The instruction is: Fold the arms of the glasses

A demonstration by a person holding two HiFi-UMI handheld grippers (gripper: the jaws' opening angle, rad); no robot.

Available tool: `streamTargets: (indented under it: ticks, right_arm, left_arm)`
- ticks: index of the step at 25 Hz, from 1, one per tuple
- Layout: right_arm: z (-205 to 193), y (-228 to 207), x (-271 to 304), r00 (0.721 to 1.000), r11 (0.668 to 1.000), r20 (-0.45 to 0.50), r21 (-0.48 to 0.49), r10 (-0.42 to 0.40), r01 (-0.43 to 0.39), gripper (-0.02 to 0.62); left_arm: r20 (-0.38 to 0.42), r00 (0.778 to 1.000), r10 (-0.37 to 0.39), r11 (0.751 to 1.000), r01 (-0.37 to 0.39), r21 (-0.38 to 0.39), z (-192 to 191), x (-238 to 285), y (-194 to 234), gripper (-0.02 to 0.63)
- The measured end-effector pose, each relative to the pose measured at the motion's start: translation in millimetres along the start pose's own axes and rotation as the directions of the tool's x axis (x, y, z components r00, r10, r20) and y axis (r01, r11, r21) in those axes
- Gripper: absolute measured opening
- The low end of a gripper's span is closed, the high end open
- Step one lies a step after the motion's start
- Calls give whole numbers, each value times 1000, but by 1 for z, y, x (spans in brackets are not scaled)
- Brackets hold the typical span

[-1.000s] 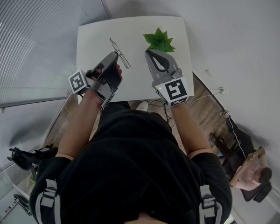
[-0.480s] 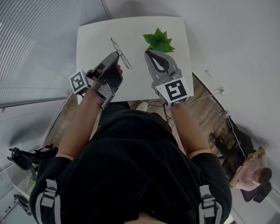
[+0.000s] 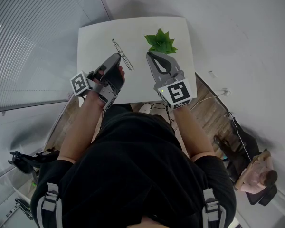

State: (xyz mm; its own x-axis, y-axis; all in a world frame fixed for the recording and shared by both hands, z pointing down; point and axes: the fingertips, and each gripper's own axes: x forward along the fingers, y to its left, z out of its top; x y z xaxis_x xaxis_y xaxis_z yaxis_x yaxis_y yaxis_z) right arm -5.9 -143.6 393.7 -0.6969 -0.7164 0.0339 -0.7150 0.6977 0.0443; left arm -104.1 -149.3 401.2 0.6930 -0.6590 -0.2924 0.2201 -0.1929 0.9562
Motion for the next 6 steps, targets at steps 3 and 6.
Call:
streamTargets:
  ticks: [3, 6]
  right_arm:
    - [-3, -2, -3, 1000, 1000, -2, 4, 0, 0, 11]
    - [-3, 1, 1, 1000, 1000, -3, 7, 1, -1, 11]
  left_arm:
    - [-2, 1000, 0, 1000, 0, 2, -3, 2, 3, 11]
    - [-3, 1000, 1, 1000, -1, 2, 1, 0, 1, 12]
